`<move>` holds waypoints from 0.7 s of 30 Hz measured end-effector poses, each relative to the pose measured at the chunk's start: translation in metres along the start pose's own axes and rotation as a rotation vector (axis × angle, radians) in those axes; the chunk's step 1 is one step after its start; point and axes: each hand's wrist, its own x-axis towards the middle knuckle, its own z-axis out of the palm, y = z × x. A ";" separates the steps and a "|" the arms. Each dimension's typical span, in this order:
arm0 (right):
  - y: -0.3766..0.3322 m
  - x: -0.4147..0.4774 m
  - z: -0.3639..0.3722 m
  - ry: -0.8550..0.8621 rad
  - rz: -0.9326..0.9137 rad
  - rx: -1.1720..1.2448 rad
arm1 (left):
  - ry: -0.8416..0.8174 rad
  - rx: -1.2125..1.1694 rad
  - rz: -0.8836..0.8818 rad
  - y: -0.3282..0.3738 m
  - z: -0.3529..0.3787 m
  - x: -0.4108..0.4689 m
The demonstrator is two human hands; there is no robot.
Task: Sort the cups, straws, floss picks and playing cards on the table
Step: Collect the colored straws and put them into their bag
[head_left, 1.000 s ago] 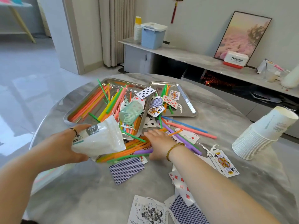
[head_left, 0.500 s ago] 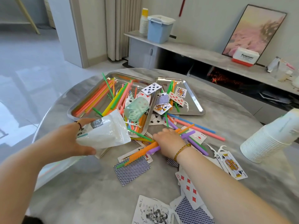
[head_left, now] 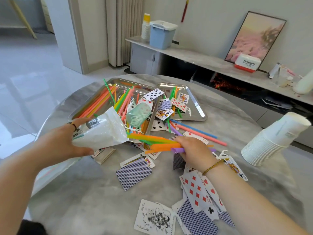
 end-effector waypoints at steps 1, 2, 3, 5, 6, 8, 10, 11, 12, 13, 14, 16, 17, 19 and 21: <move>0.002 -0.008 -0.003 0.047 0.038 0.124 | -0.015 0.015 0.014 0.004 0.003 -0.002; 0.003 -0.017 -0.006 0.109 0.079 0.258 | -0.032 0.047 0.042 0.010 0.007 -0.004; 0.003 -0.024 -0.008 0.187 0.126 0.390 | -0.051 0.103 0.082 0.017 0.011 -0.006; 0.005 -0.035 -0.016 0.379 0.248 0.607 | -0.065 0.254 0.193 0.035 0.021 -0.013; 0.006 -0.039 -0.020 0.472 0.314 0.685 | -0.061 0.314 0.246 0.043 0.027 -0.016; 0.010 -0.044 -0.030 0.628 0.419 0.807 | -0.073 0.402 0.315 0.058 0.040 -0.024; 0.014 -0.048 -0.042 0.760 0.474 0.923 | -0.113 0.488 0.362 0.066 0.055 -0.029; 0.017 -0.051 -0.048 0.821 0.485 0.982 | -0.138 0.521 0.374 0.070 0.062 -0.032; 0.020 -0.055 -0.053 0.868 0.486 1.048 | -0.171 0.546 0.381 0.072 0.067 -0.034; 0.022 -0.059 -0.057 0.896 0.484 1.118 | -0.193 0.567 0.382 0.073 0.071 -0.035; 0.024 -0.064 -0.059 0.907 0.477 1.188 | -0.208 0.583 0.381 0.074 0.074 -0.037; 0.022 -0.074 -0.059 0.869 0.452 1.285 | -0.227 0.603 0.384 0.075 0.073 -0.039; 0.021 -0.081 -0.057 0.841 0.440 1.312 | -0.233 0.580 0.398 0.078 0.072 -0.041; 0.017 -0.091 -0.048 0.789 0.427 1.345 | -0.230 0.418 0.400 0.085 0.073 -0.047; 0.014 -0.100 -0.037 0.746 0.430 1.371 | -0.250 0.237 0.405 0.100 0.082 -0.061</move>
